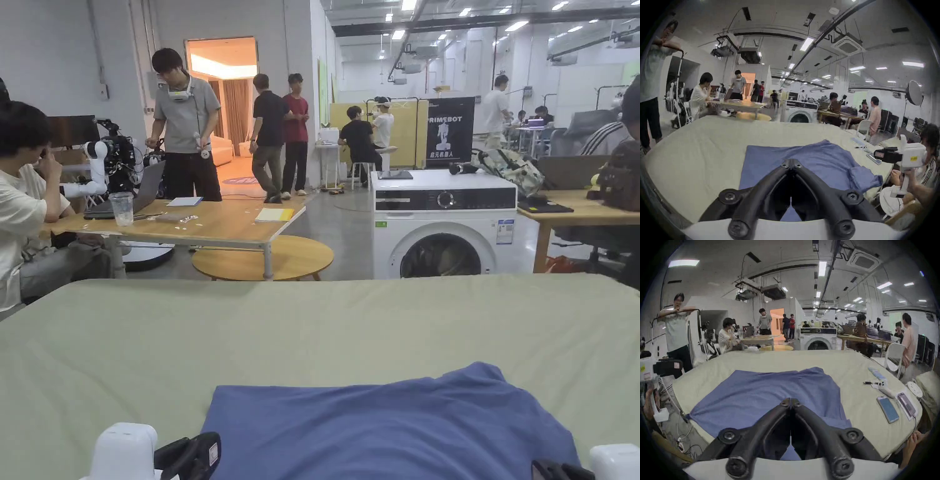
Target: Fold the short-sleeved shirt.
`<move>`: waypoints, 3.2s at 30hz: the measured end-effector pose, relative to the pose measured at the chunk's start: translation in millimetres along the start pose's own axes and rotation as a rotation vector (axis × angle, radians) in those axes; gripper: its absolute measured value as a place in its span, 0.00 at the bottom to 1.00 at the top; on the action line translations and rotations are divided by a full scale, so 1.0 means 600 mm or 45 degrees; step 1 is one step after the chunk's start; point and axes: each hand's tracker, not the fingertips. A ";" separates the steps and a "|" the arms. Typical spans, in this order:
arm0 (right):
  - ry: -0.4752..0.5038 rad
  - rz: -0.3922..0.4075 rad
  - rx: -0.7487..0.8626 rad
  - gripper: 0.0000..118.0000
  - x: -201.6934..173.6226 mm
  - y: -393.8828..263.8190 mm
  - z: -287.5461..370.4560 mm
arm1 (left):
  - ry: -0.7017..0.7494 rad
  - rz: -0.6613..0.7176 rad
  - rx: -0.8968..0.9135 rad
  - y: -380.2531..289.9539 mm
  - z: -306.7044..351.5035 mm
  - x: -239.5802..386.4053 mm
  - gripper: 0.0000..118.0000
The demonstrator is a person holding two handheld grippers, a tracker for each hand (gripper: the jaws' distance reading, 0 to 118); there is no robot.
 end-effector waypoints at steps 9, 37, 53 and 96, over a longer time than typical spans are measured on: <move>0.020 -0.064 -0.066 0.00 0.037 -0.036 0.020 | 0.085 0.087 -0.285 -0.054 0.046 -0.133 0.43; -0.207 -0.160 -0.370 0.44 0.170 -0.131 0.099 | 0.112 0.168 -0.814 -0.223 -0.026 -0.138 0.02; -0.121 -0.142 -0.531 0.05 0.174 -0.170 0.027 | 0.108 0.180 -0.798 -0.208 -0.021 -0.124 0.02; 0.004 0.008 -0.006 0.00 0.019 0.040 -0.075 | -0.073 -0.034 -0.062 0.018 -0.078 0.001 0.00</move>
